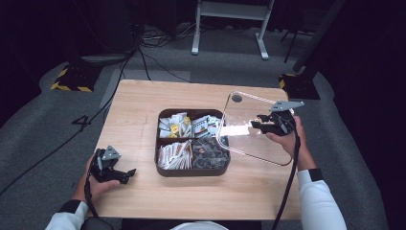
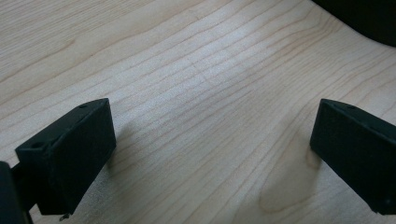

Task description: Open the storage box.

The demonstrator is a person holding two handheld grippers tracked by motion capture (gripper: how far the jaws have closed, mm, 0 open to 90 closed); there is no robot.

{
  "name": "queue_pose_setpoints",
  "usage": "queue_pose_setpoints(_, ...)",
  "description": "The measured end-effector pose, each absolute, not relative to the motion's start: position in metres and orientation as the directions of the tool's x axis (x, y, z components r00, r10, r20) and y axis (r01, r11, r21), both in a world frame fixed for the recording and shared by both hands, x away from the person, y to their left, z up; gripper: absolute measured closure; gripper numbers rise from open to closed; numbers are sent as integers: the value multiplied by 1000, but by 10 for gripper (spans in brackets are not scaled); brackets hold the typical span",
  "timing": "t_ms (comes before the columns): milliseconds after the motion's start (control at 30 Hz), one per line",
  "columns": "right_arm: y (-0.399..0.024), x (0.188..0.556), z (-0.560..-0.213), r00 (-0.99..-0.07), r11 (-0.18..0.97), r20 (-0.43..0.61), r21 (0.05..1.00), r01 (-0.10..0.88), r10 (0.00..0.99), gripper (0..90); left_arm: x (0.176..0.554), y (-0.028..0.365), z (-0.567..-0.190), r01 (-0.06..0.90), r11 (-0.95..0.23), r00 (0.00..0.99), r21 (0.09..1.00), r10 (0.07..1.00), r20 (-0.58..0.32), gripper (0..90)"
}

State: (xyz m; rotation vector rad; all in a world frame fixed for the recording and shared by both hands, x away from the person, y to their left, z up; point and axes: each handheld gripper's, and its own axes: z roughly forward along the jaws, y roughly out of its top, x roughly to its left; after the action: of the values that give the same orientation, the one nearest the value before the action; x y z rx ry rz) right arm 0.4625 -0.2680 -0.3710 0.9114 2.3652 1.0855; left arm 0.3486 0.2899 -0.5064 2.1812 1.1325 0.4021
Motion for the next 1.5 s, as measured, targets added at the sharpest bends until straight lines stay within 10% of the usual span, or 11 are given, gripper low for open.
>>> queue_pose_setpoints(1500,-321,481,-435,-602,437,-26,713,548,798,596,348,290,-506,618,-422,580,663,814,-22,5)
